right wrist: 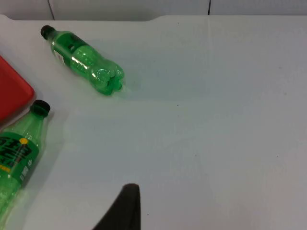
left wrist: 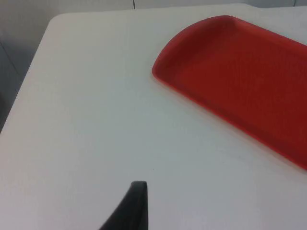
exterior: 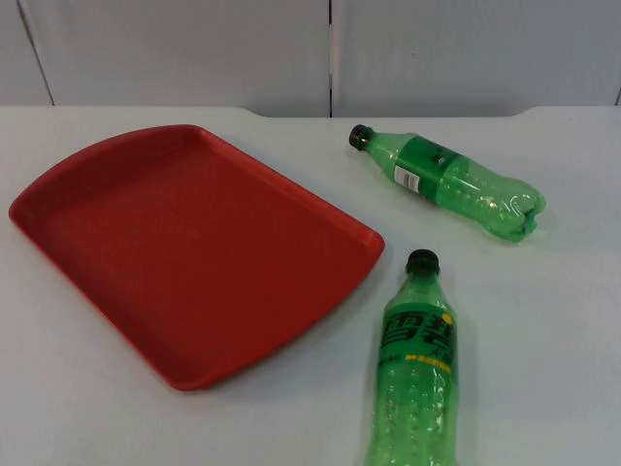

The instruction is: Place the bottle upright on the tray.

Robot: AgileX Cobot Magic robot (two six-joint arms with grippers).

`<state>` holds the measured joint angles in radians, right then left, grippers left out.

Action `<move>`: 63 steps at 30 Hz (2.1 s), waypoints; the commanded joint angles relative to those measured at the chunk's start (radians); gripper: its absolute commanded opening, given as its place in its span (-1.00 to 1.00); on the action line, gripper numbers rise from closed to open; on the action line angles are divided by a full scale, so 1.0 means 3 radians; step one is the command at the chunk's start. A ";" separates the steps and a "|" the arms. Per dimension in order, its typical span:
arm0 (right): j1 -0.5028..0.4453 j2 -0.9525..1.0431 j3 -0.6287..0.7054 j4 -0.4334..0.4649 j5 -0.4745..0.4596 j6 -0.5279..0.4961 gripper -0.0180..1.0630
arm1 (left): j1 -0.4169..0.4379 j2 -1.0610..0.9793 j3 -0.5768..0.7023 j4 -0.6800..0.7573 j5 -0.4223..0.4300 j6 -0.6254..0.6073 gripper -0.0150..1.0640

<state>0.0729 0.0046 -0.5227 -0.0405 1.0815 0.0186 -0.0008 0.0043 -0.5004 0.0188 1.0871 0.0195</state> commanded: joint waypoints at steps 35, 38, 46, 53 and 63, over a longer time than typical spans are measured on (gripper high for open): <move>-0.0023 -0.0015 0.0023 0.0005 -0.0011 -0.0036 0.96 | 0.0006 0.1176 -0.0840 -0.0724 0.0059 -0.0065 0.97; -0.0023 -0.0015 0.0023 0.0005 -0.0011 -0.0036 0.96 | 0.0006 0.1229 -0.0840 -0.0724 0.0034 -0.0065 0.97; -0.0023 -0.0015 0.0023 0.0031 -0.0011 -0.0036 0.96 | 0.0006 0.1417 -0.0840 -0.0737 -0.0053 -0.0015 0.97; -0.0023 -0.0015 0.0023 0.0069 -0.0011 -0.0036 0.96 | 0.0006 0.1682 -0.0840 -0.1006 -0.0127 0.0191 0.97; -0.0023 -0.0015 0.0023 0.0069 -0.0011 -0.0036 0.96 | 0.0006 0.2231 -0.0954 -0.1193 -0.0180 0.0397 0.97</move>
<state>0.0729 0.0046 -0.5227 -0.0188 1.0815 0.0186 -0.0008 0.6518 -0.7712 -0.3185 1.0457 0.1278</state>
